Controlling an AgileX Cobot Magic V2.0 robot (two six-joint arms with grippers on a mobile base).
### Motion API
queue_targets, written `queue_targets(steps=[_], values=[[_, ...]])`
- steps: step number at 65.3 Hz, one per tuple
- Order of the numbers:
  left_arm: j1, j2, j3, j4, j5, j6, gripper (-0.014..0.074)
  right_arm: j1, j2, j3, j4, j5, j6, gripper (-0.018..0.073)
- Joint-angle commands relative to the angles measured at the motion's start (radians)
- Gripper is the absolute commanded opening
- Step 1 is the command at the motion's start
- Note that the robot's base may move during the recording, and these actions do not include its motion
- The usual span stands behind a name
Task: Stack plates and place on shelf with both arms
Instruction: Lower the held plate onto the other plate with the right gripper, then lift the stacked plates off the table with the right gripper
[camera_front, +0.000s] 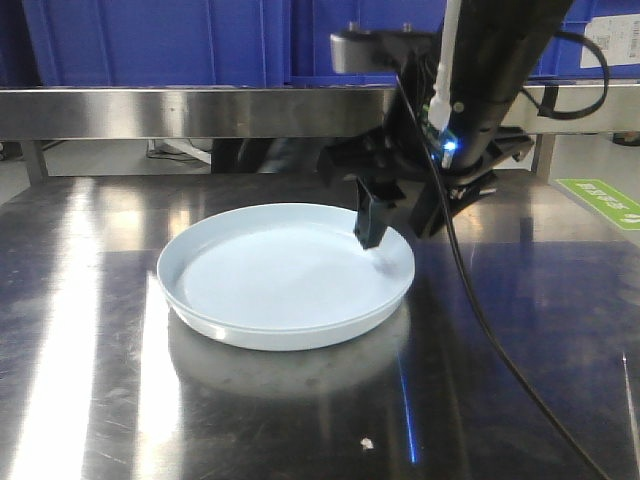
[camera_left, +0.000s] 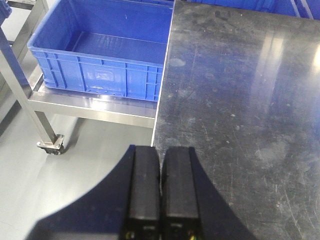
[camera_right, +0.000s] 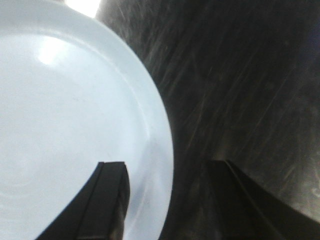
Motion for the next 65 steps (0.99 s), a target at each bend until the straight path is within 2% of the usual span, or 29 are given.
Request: queue_targets(steps=[1,14,29,35,41,42,45,65], values=[[0.003,0.001,-0.03,0.005,-0.075,-0.012,0.0083,0.0,-0.03,-0.034,-0.003,-0.032,-0.009,0.0438],[0.003,0.001,-0.03,0.005,-0.075,-0.012,0.0083,0.0,-0.015,-0.034,-0.003,-0.031,-0.009,0.0425],[0.003,0.001,-0.03,0.005,-0.075,-0.012,0.0083,0.0,-0.011,-0.034,-0.003,-0.035,-0.009,0.0354],[0.003,0.001,-0.03,0.005,-0.075,-0.012,0.0083,0.0,-0.011,-0.034,-0.003,-0.038,-0.009,0.0238],[0.003,0.001,-0.03,0.005,-0.075,-0.012,0.0083,0.0,-0.023,-0.036,-0.005,-0.042,-0.009,0.0017],[0.003,0.001,-0.03,0.005,-0.075,-0.012,0.0083,0.0,-0.025,-0.037,-0.007,-0.043,-0.009,0.0008],[0.003,0.001,-0.03,0.005,-0.075,-0.012,0.0083,0.0,-0.038,-0.045,-0.018,-0.045,-0.009,0.0046],[0.003,0.001,-0.03,0.005,-0.075,-0.012,0.0083,-0.016,-0.214,-0.062,-0.073,-0.079,-0.009,0.0025]])
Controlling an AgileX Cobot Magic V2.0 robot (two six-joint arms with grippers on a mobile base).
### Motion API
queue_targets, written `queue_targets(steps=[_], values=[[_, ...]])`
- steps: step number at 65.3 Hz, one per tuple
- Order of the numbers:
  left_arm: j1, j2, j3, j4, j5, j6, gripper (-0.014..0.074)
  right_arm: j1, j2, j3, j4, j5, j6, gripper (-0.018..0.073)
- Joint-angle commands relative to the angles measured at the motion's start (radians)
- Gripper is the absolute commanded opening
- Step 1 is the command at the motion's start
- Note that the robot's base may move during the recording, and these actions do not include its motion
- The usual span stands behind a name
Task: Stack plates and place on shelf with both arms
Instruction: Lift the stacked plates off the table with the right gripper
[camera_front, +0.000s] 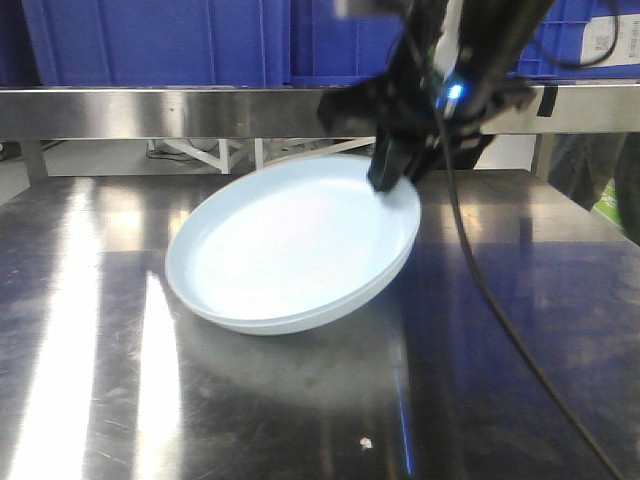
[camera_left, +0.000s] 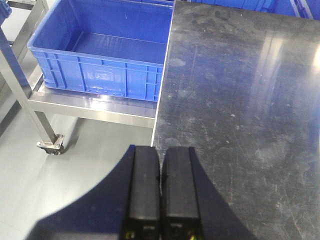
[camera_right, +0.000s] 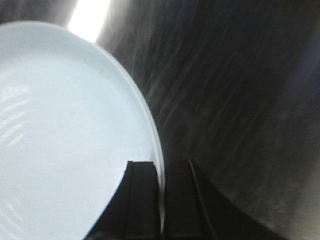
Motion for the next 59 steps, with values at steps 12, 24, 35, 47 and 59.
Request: queue_targets(steps=[12,24,35,47,59], values=[[0.003,0.001,-0.03,0.005,-0.075,-0.012,0.0083,-0.069,-0.259,0.01,-0.026,-0.08,-0.01,0.0025],[0.003,0.001,-0.03,0.005,-0.075,-0.012,0.0083,-0.165,-0.443,0.139,-0.024,-0.103,-0.01,0.0025],[0.003,0.001,-0.03,0.005,-0.075,-0.012,0.0083,-0.24,-0.644,0.296,-0.024,-0.12,-0.01,0.0025],[0.003,0.001,-0.03,0.005,-0.075,-0.012,0.0083,-0.265,-0.885,0.457,-0.019,-0.121,-0.01,0.0025],[0.003,0.001,-0.03,0.005,-0.075,-0.012,0.0083,-0.328,-1.074,0.579,-0.012,-0.068,-0.01,0.0025]])
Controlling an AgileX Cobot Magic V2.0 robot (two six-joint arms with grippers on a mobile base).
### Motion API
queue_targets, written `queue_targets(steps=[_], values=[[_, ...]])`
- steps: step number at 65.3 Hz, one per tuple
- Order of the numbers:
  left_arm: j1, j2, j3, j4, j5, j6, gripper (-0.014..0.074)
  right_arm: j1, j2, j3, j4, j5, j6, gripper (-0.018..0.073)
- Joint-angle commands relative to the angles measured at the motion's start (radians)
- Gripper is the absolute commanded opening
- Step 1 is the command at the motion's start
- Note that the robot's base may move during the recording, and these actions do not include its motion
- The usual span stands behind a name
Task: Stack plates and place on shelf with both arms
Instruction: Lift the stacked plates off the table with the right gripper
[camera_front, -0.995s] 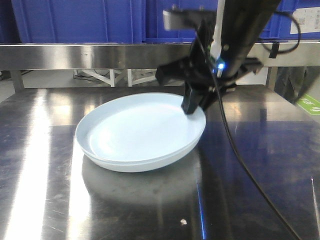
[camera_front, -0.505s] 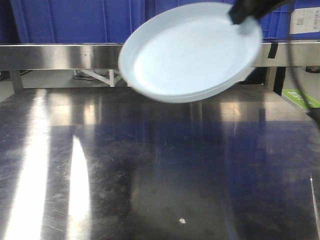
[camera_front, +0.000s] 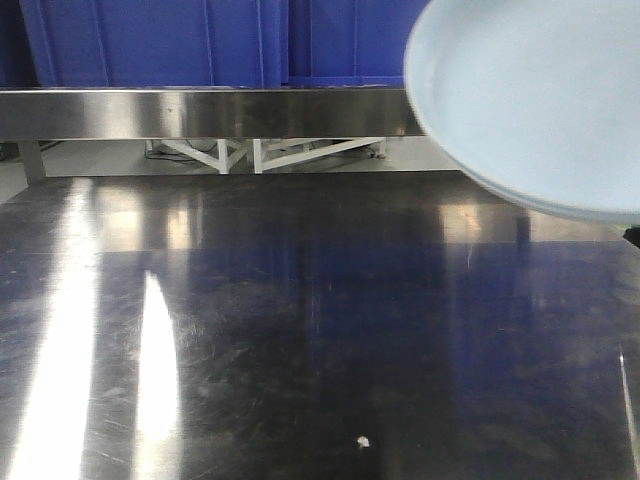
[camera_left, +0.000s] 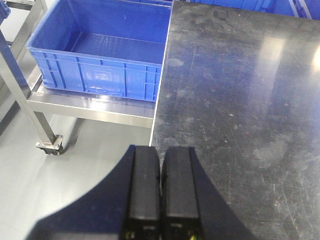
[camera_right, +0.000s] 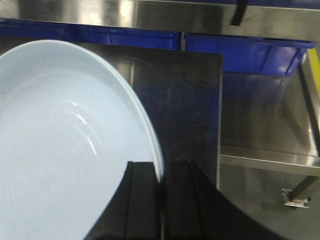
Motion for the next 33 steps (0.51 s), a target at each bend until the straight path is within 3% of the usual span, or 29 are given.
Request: queue_targets(steps=[1,11,33], values=[[0.003,0.001,-0.03,0.005,-0.075,-0.012,0.0083,-0.043,-0.094,0.024,0.0,-0.051,-0.008,0.0025],[0.003,0.001,-0.03,0.005,-0.075,-0.012,0.0083,-0.103,-0.21,0.108,0.0,-0.05,-0.008,0.0025],[0.003,0.001,-0.03,0.005,-0.075,-0.012,0.0083,-0.11,-0.261,0.152,0.001,-0.077,-0.008,0.0025]])
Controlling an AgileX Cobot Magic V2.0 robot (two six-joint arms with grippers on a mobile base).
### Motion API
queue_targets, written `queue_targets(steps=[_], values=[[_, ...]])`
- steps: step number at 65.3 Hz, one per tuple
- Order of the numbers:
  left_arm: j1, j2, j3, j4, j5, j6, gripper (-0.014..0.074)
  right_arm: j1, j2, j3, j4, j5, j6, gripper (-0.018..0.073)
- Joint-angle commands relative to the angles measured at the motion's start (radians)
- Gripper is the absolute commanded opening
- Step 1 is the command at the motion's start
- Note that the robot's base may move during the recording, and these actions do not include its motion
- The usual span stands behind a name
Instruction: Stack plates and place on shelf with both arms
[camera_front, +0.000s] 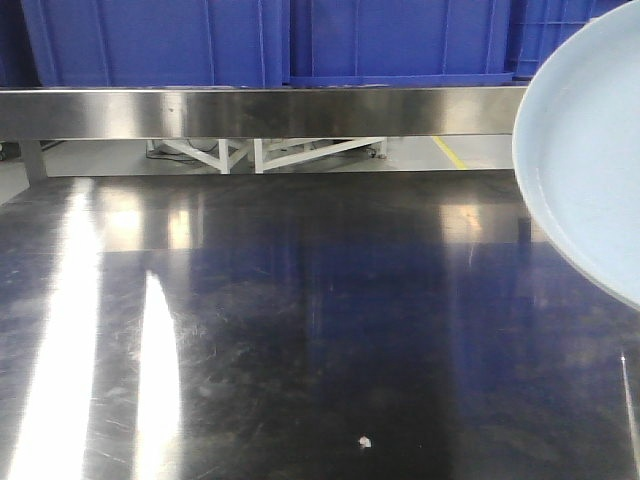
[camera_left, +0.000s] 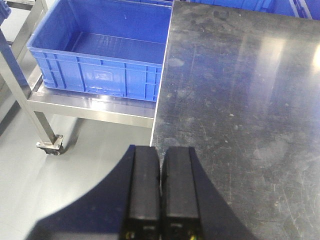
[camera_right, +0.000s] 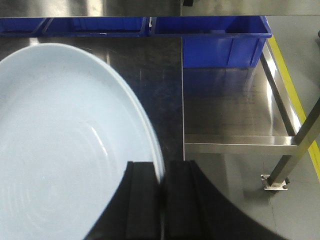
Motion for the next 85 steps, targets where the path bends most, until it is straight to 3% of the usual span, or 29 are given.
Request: queue_targets(steps=[1,85], values=[[0.003,0.001,-0.03,0.005,-0.075,-0.012,0.0083,-0.006,0.001,-0.028,-0.001,-0.116,-0.005,0.0025],[0.003,0.001,-0.03,0.005,-0.075,-0.012,0.0083,-0.006,0.001,-0.027,-0.001,-0.11,-0.005,0.0025]])
